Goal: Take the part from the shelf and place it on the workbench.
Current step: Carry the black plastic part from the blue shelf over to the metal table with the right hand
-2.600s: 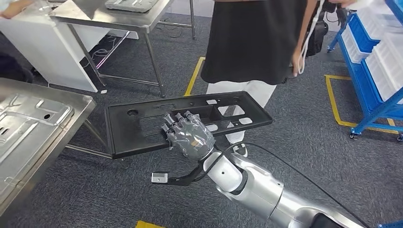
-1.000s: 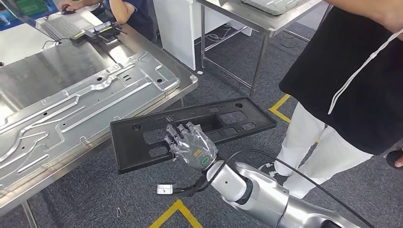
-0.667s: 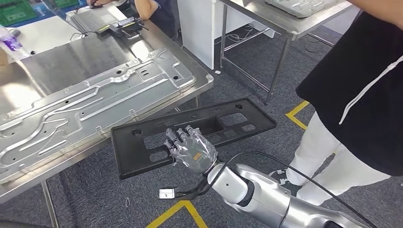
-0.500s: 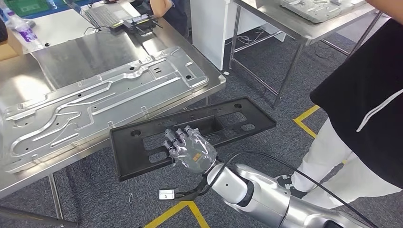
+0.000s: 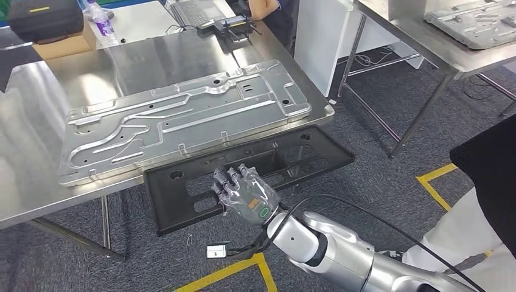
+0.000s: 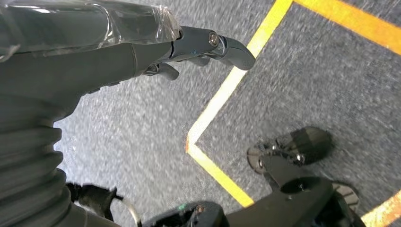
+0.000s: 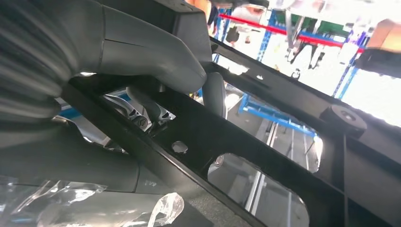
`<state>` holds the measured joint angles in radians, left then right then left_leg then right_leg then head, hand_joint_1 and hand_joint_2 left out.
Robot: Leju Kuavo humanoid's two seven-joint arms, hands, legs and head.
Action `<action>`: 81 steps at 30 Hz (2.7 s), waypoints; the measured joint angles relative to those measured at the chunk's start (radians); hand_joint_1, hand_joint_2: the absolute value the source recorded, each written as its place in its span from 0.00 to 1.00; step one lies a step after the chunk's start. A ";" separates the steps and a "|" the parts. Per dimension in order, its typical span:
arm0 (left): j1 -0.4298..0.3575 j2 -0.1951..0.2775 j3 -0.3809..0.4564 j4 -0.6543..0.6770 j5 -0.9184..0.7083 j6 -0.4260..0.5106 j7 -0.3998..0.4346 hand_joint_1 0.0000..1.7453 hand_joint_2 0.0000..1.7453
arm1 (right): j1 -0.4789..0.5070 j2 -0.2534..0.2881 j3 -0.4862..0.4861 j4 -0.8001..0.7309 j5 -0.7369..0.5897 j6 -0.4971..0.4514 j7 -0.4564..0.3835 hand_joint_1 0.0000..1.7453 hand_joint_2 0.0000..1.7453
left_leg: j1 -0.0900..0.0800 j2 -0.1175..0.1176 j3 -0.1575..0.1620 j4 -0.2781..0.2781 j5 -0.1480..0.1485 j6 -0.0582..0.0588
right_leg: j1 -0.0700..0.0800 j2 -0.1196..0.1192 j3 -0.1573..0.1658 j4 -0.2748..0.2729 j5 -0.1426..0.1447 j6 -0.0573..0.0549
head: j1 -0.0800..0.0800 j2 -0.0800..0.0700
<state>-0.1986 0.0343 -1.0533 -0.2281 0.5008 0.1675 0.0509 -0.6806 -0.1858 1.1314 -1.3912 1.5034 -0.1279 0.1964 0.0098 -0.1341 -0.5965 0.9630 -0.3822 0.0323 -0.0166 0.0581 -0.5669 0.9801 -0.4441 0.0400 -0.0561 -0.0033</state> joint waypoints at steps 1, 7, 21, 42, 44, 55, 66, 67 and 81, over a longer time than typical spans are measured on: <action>0.002 0.001 0.000 0.000 0.000 0.000 0.000 0.00 1.00 | 0.000 0.000 0.001 0.000 0.000 0.001 0.000 1.00 1.00 | 0.002 -0.007 -0.003 -0.001 0.001 -0.005 | 0.001 -0.012 -0.001 -0.001 0.002 -0.005 | 0.000 0.000; 0.000 -0.001 0.000 0.000 -0.003 0.000 0.001 0.00 1.00 | -0.001 -0.004 0.006 -0.003 0.000 0.002 0.000 1.00 1.00 | 0.000 0.118 -0.135 0.269 -0.125 -0.025 | 0.006 -0.081 0.002 -0.006 0.002 -0.033 | -0.007 0.000; -0.013 -0.010 0.000 0.000 -0.015 0.000 0.011 0.00 1.00 | -0.009 -0.013 0.009 -0.008 0.000 0.014 0.000 1.00 1.00 | -0.006 0.118 0.012 -0.010 -0.003 0.019 | 0.009 -0.100 -0.041 0.157 -0.115 0.009 | -0.003 0.000; -0.007 -0.021 0.000 0.000 -0.017 0.008 0.029 0.00 1.00 | -0.011 -0.029 0.012 -0.010 -0.002 0.081 0.015 1.00 1.00 | 0.003 0.134 -0.056 0.139 -0.061 -0.026 | 0.005 -0.056 -0.009 -0.006 0.014 -0.034 | -0.007 0.000; -0.010 -0.021 0.000 0.000 -0.020 0.008 0.029 0.00 1.00 | -0.013 -0.030 0.012 -0.010 -0.002 0.085 0.020 1.00 1.00 | -0.001 0.142 0.006 0.018 -0.021 -0.018 | 0.010 -0.059 -0.008 -0.004 0.009 -0.028 | -0.007 0.000; -0.013 -0.023 0.000 0.000 -0.025 0.011 0.047 0.00 1.00 | -0.014 -0.032 0.011 -0.010 -0.001 0.103 0.032 1.00 1.00 | -0.008 0.130 0.015 -0.004 -0.015 -0.014 | 0.012 -0.070 0.000 -0.014 0.009 -0.022 | -0.005 0.000; -0.011 -0.023 0.000 0.000 -0.037 0.007 0.048 0.00 1.00 | -0.015 -0.031 0.010 -0.011 0.000 0.115 0.040 1.00 1.00 | -0.004 0.130 0.026 -0.020 -0.011 0.001 | 0.011 -0.072 0.010 -0.031 0.015 -0.011 | -0.005 0.000; -0.011 -0.024 0.000 0.000 -0.038 0.007 0.047 0.00 1.00 | -0.016 -0.031 0.008 -0.012 0.000 0.116 0.041 1.00 1.00 | 0.000 0.129 0.041 -0.042 -0.003 0.009 | 0.012 -0.072 0.017 -0.036 0.013 -0.005 | -0.005 0.000; -0.017 -0.020 0.000 0.000 -0.048 0.010 0.046 0.00 1.00 | -0.015 -0.037 0.010 -0.017 0.001 0.136 0.038 1.00 1.00 | 0.044 0.110 0.056 -0.019 -0.038 -0.062 | -0.046 -0.038 -0.040 0.021 0.019 0.036 | -0.003 0.000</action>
<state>-0.2151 0.0139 -1.0533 -0.2285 0.4531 0.1780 0.0972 -0.6959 -0.2233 1.1414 -1.4085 1.5041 0.0082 0.2341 0.0542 -0.0242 -0.5409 0.9444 -0.4202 -0.0298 -0.0627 0.0202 -0.6069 1.0008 -0.4253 0.0756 -0.0589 -0.0033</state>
